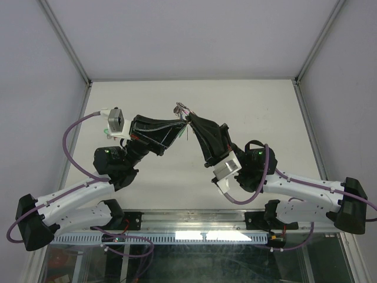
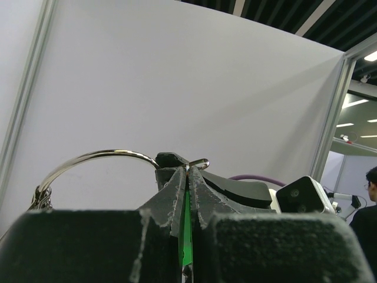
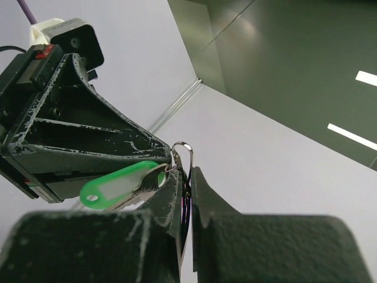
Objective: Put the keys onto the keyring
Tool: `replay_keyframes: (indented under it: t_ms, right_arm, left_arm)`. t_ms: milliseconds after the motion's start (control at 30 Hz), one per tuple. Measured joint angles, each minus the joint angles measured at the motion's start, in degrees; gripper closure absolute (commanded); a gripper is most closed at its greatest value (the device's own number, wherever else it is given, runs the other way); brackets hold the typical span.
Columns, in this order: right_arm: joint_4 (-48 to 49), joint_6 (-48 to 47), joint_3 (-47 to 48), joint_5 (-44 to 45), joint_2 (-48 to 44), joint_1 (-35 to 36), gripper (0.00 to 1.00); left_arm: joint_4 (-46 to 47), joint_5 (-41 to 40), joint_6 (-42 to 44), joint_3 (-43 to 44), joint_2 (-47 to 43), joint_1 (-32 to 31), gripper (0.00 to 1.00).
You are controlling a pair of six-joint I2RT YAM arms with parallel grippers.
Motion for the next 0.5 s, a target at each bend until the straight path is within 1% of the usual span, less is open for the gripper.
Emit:
replay_keyframes:
  t_ms: [267,500]
  right_arm:
    - [-0.39,-1.57,1.36,-0.35,0.5,0.46,1.0]
    - [-0.76,-3.26,1.75,-0.44,0.55,0.92,1.0]
  left_arm:
    - [3.41,0.11,-2.69,0.0,1.25,0.02,1.0]
    - [4.37,0.13,-3.56,0.0,1.53,0.0,1.0]
